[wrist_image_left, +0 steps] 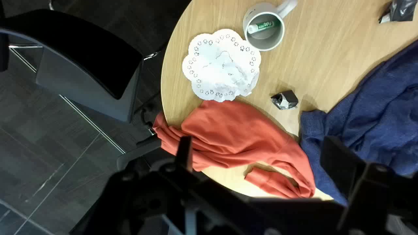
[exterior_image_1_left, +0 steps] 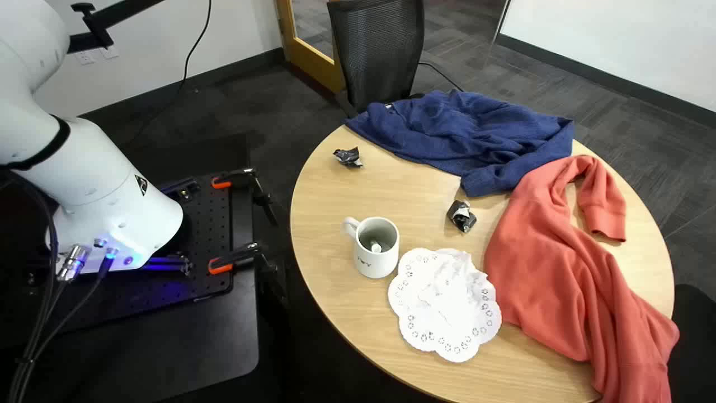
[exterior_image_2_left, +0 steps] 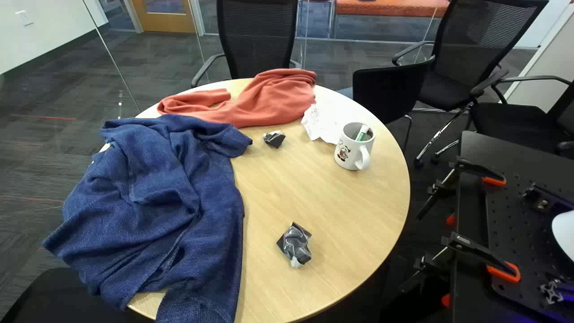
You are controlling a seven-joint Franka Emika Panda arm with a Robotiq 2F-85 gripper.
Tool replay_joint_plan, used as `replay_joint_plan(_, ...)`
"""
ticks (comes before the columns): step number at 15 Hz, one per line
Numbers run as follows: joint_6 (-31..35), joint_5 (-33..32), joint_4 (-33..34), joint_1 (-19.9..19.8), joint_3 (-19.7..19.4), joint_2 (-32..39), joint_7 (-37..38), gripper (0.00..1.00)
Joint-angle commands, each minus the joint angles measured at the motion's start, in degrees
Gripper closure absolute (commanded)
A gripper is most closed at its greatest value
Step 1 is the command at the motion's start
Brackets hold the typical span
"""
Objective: Remove the marker from the mug cup
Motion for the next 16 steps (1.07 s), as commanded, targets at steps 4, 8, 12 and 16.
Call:
replay_joint_plan(4, -0.12, 0.02, 0.13, 0.01, -0.01, 0.05, -0.02, 0.00)
replay_joint_plan(8, 0.30, 0.07, -0.04, -0.06, 0.44, 0.70, 1.18, 0.00)
replay_joint_plan(12, 0.93, 0.02, -2.09, -0.20, 2.90, 2.24, 6.76, 0.00)
replay_joint_plan(16, 3.09, 0.51, -5.87, -0.31, 6.06, 3.70, 16.47, 0.00)
